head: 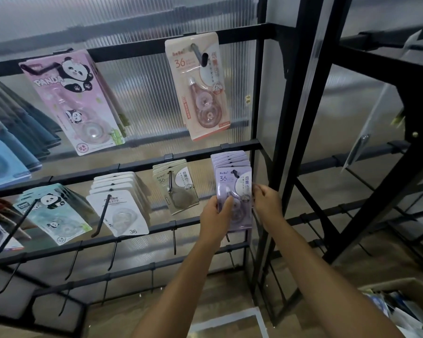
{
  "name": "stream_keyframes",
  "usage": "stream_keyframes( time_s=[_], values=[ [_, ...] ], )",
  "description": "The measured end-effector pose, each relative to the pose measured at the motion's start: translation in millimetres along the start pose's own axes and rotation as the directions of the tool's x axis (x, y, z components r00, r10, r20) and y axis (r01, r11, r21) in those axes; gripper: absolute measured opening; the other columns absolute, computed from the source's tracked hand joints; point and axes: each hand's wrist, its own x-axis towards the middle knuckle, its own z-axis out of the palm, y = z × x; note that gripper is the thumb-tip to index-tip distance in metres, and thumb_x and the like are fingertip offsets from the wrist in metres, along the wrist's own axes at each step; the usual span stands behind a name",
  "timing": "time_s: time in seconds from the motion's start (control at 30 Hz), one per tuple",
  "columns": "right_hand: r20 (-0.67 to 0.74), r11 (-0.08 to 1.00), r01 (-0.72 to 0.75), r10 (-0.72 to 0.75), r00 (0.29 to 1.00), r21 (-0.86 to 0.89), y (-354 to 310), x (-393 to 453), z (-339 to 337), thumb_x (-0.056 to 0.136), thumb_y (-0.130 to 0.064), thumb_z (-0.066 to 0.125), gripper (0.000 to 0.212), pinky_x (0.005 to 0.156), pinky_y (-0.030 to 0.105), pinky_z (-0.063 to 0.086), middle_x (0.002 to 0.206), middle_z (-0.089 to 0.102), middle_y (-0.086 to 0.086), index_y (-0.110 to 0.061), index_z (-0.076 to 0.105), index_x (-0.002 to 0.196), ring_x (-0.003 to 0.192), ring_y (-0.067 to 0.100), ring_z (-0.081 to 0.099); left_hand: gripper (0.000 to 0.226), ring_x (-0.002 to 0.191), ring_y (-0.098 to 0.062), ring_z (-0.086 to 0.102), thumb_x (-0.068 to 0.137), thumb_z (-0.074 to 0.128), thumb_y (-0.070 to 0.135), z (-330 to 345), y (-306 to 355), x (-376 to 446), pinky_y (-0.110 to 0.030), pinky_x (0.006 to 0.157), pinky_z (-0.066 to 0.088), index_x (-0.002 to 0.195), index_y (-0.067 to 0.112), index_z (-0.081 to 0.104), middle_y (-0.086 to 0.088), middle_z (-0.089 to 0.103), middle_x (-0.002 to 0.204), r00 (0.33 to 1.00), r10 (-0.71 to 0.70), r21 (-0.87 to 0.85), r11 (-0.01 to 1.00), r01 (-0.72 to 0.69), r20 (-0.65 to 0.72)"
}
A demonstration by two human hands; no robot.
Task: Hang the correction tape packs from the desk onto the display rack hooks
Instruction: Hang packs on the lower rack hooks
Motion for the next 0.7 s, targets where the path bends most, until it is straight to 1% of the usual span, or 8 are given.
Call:
stream_keyframes(
  time_s=[0.1, 0.17, 0.27, 0.37, 0.43, 0.47, 0.6, 0.7],
  values=[
    [0.010, 1.000, 0.020, -0.020, 1.000, -0.022, 2, -5, 0, 0.101, -0.029, 0.040, 0.032, 0.068, 0.023, 0.057, 0.104, 0.066, -0.004, -0.019, 0.059, 0.124, 0.094, 0.008, 0.064, 0.030, 0.075, -0.011, 0.060, 0.096, 0.051, 0.042, 5, -1, 14, -0.018, 0.057, 0.049, 0.098, 0.013, 0.057, 0.002, 0.062, 0.086, 1.000, -0.007, 0.104, 0.995, 0.009, -0.017],
    [-0.001, 0.996, 0.048, -0.048, 0.999, -0.070, -1, -10, 1, 0.101, -0.029, 0.039, 0.035, 0.074, 0.027, 0.057, 0.110, 0.065, -0.002, -0.019, 0.054, 0.130, 0.094, 0.008, 0.063, 0.033, 0.081, -0.012, 0.061, 0.097, 0.047, 0.044, 8, -1, 20, -0.024, 0.063, 0.053, 0.103, 0.013, 0.055, 0.000, 0.062, 0.092, 1.000, -0.025, 0.169, 0.985, 0.025, -0.005],
    [-0.030, 0.992, 0.088, -0.091, 0.995, -0.094, -5, -20, 4, 0.099, -0.026, 0.043, 0.034, 0.065, 0.013, 0.048, 0.108, 0.062, -0.007, -0.020, 0.051, 0.131, 0.089, 0.001, 0.059, 0.042, 0.096, -0.022, 0.061, 0.098, 0.045, 0.045, 10, 0, 24, -0.040, 0.083, 0.054, 0.112, 0.008, 0.055, -0.008, 0.063, 0.105, 0.999, -0.044, 0.257, 0.965, 0.046, -0.010],
    [-0.100, 0.982, 0.144, -0.156, 0.983, -0.118, -11, -32, 7, 0.096, -0.023, 0.048, 0.030, 0.062, 0.008, 0.041, 0.109, 0.058, -0.008, -0.020, 0.052, 0.125, 0.085, -0.004, 0.055, 0.038, 0.088, -0.020, 0.060, 0.097, 0.047, 0.045, 9, -4, 21, -0.034, 0.074, 0.051, 0.102, 0.008, 0.057, -0.008, 0.063, 0.098, 0.999, -0.023, 0.309, 0.950, 0.037, -0.048],
    [-0.135, 0.975, 0.162, -0.183, 0.974, -0.151, -14, -40, 10, 0.095, -0.024, 0.050, 0.030, 0.074, 0.018, 0.047, 0.117, 0.056, -0.002, -0.017, 0.053, 0.124, 0.098, 0.006, 0.055, 0.030, 0.079, -0.018, 0.060, 0.096, 0.049, 0.043, 6, -4, 15, -0.030, 0.066, 0.049, 0.088, 0.016, 0.056, -0.004, 0.062, 0.087, 0.999, -0.003, 0.312, 0.950, 0.019, -0.050],
    [-0.141, 0.971, 0.167, -0.192, 0.971, -0.171, -14, -45, 12, 0.095, -0.025, 0.051, 0.031, 0.079, 0.023, 0.049, 0.119, 0.055, -0.001, -0.016, 0.052, 0.125, 0.103, 0.010, 0.054, 0.029, 0.081, -0.019, 0.060, 0.097, 0.049, 0.042, 5, -4, 12, -0.030, 0.066, 0.050, 0.090, 0.015, 0.057, -0.004, 0.063, 0.088, 0.999, 0.006, 0.335, 0.942, 0.008, -0.039],
    [-0.087, 0.935, 0.252, -0.281, 0.956, -0.248, -14, -67, 23, 0.096, -0.029, 0.050, 0.025, 0.081, 0.028, 0.048, 0.115, 0.053, -0.002, -0.019, 0.054, 0.118, 0.102, 0.013, 0.054, 0.045, 0.105, -0.020, 0.055, 0.097, 0.049, 0.040, -8, -6, -1, -0.032, 0.084, 0.048, 0.125, 0.005, 0.050, -0.011, 0.056, 0.120, 0.998, 0.006, 0.469, 0.883, 0.026, -0.067],
    [-0.027, 0.899, 0.312, -0.336, 0.941, -0.307, -13, -87, 37, 0.095, -0.018, 0.051, 0.024, 0.087, 0.030, 0.046, 0.112, 0.060, 0.007, -0.010, 0.058, 0.116, 0.103, 0.019, 0.056, 0.043, 0.114, -0.021, 0.055, 0.098, 0.049, 0.035, -27, -8, -16, -0.037, 0.094, 0.047, 0.130, 0.008, 0.050, -0.009, 0.056, 0.127, 0.995, 0.052, 0.504, 0.864, -0.002, -0.085]
  ],
)
